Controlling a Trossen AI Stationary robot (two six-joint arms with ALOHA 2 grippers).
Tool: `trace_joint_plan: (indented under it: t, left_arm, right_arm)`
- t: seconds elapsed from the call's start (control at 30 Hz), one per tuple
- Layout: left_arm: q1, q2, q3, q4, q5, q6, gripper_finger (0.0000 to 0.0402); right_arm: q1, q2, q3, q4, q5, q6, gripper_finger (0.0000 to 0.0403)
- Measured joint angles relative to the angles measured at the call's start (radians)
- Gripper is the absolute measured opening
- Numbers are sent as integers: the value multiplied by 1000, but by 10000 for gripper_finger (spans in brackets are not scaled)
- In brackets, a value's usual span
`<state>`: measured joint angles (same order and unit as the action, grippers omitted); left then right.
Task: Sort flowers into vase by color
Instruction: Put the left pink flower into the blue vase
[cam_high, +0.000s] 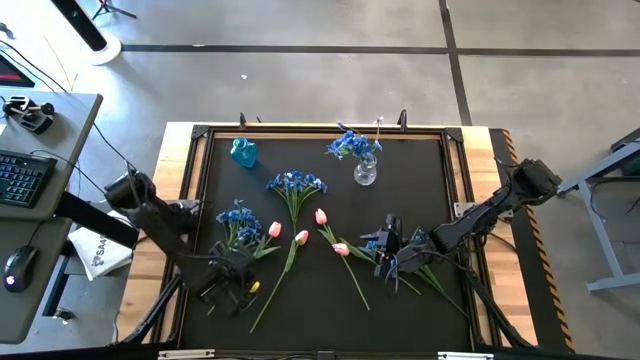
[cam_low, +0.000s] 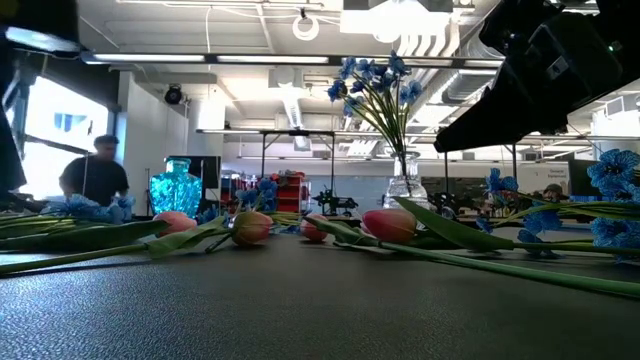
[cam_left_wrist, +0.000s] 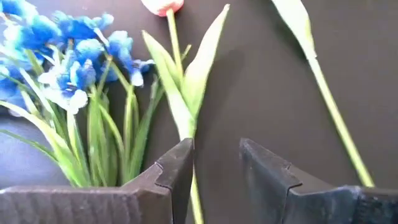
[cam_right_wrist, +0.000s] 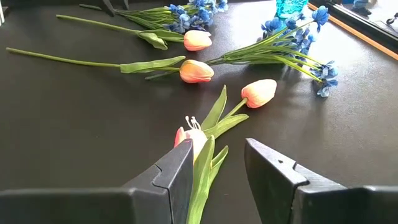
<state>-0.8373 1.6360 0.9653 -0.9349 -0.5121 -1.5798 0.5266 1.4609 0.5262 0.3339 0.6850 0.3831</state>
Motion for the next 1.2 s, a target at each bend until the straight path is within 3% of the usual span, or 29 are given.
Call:
trace_joint_plan:
  t: [0.3,0.63,0.97,1.2]
  left_arm:
    - [-28,0,-88,72,-33,-24,120]
    - [-27,0,-174,206,94,-15,115]
    - [-18,-5,-192,255,138,-32,11]
    - [-7,-52,-197,334,73,-55,2]
  right_arm:
    - [0,0,0,0,1,1,138]
    - [0,0,0,0,0,1,138]
    - [0,0,0,0,0,1,138]
    - [0,0,0,6,0,1,138]
